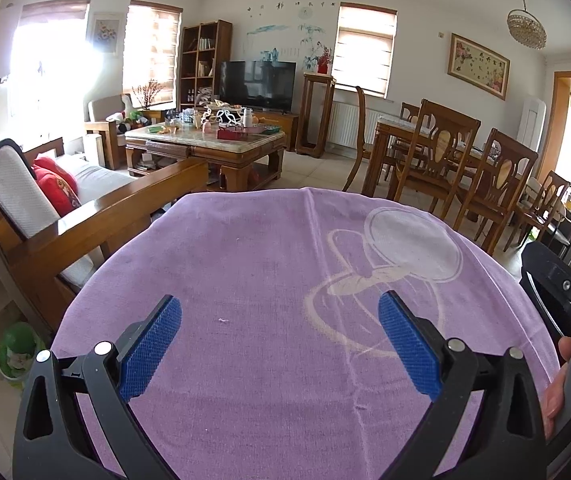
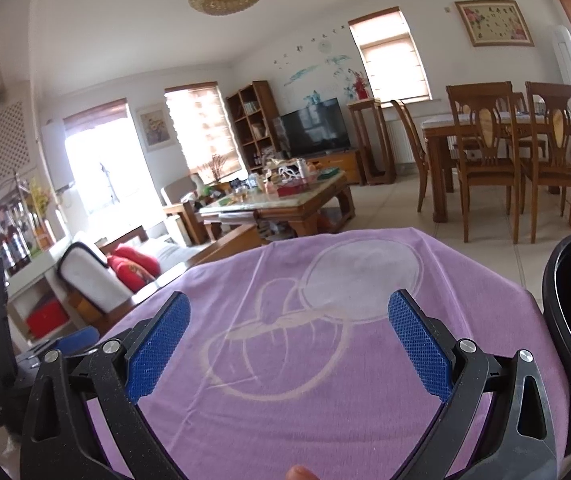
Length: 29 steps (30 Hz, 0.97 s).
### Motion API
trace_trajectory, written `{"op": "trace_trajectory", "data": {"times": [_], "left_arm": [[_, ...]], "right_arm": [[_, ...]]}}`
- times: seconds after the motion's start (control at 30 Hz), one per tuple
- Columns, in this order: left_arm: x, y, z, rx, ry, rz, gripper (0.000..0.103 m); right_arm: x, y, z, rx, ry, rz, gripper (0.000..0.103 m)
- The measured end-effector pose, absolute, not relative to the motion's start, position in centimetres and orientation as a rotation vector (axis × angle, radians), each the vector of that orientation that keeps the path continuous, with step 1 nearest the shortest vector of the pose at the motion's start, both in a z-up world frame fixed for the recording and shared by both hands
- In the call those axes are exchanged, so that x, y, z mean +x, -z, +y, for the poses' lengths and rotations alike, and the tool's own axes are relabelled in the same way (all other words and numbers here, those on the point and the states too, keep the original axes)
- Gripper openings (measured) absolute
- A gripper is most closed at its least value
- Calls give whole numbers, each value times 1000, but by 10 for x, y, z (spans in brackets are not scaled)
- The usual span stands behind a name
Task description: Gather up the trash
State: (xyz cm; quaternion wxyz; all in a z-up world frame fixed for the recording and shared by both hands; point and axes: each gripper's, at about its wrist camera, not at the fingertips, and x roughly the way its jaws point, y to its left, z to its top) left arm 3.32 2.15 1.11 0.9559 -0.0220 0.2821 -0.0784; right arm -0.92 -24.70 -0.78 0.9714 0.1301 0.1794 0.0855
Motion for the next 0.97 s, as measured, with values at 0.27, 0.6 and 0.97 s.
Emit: {"op": "trace_trajectory", "data": {"times": [0.27, 0.6, 0.97], "left_arm": [[32, -10, 21, -32, 149, 567, 98], [30, -11, 22, -24, 143, 554, 98], [24, -13, 14, 14, 141, 529, 98]], "right_arm": [[-9, 8, -247, 263, -174, 363, 98], [-9, 8, -247, 268, -174, 363, 98], [-8, 8, -247, 269, -174, 364, 98]]}}
